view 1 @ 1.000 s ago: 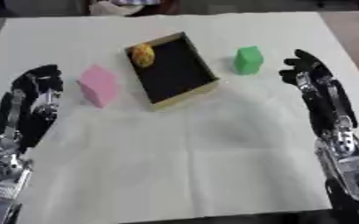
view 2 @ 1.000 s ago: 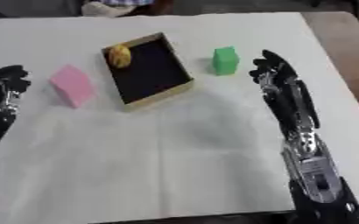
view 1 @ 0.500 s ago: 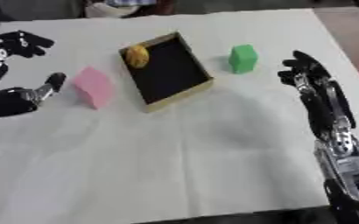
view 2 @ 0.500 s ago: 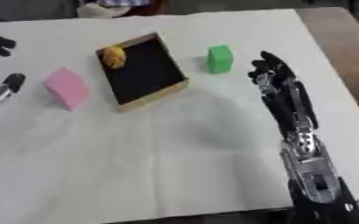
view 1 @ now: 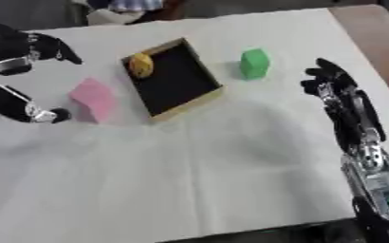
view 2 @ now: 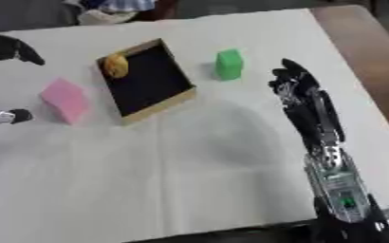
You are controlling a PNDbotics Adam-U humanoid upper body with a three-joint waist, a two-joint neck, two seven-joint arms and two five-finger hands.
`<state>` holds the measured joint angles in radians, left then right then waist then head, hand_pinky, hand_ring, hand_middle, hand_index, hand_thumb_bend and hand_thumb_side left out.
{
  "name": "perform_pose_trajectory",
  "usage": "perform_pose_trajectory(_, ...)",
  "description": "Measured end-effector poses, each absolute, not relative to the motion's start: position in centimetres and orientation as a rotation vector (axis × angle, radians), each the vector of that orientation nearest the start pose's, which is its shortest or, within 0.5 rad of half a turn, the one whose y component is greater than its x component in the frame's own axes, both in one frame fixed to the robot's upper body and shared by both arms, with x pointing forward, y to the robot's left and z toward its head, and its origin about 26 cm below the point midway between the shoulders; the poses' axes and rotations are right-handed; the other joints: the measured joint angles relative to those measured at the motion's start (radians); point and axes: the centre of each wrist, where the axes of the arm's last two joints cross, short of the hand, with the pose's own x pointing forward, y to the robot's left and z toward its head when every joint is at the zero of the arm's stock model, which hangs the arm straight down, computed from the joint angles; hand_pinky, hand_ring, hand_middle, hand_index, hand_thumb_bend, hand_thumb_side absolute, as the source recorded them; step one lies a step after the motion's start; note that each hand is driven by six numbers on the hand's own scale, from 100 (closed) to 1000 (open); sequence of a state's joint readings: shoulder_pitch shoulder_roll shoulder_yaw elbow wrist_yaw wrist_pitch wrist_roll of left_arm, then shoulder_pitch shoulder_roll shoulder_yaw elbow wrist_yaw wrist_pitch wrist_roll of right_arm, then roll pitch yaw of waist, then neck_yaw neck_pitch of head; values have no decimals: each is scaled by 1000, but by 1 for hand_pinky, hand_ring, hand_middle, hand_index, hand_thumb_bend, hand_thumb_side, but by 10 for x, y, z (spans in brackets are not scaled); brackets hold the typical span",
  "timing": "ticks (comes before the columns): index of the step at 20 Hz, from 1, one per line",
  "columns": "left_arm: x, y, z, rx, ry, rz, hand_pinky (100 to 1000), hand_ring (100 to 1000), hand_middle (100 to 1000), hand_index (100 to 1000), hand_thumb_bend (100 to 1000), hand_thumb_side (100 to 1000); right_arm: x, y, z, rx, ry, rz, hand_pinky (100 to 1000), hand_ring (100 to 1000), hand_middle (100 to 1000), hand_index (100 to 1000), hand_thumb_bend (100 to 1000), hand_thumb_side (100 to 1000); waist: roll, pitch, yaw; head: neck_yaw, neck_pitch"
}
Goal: Pick up objects on the table and place them in the box.
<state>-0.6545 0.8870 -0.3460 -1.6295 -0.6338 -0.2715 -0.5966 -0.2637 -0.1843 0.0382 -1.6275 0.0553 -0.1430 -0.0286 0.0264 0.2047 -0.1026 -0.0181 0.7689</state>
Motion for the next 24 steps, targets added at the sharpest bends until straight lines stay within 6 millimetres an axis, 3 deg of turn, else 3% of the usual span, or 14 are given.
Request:
perform_pose_trajectory(5,384,295,252,930,-1209,-2184,819,851,835,903,564,277,337,-248,86,-117,-2015,273,780,738,759,901,100,683,3,-2,-2,-1,1)
perform_pose_trajectory(10,407,292,239,947,-1131,-2215,812,842,823,892,553,253,337,-248,85,-116,-2014,275,780,738,759,901,100,683,3,-8,-1,-2,1)
perform_pose_trajectory(18,436,284,212,943,-1099,-2228,813,843,822,887,544,228,337,-247,84,-111,-2011,281,780,738,759,901,100,682,2,-10,-3,-1,2)
perform_pose_trajectory(24,446,277,207,971,-1130,-2226,813,845,822,887,538,218,337,-247,84,-110,-2011,282,780,738,758,901,100,682,2,-10,-8,1,3)
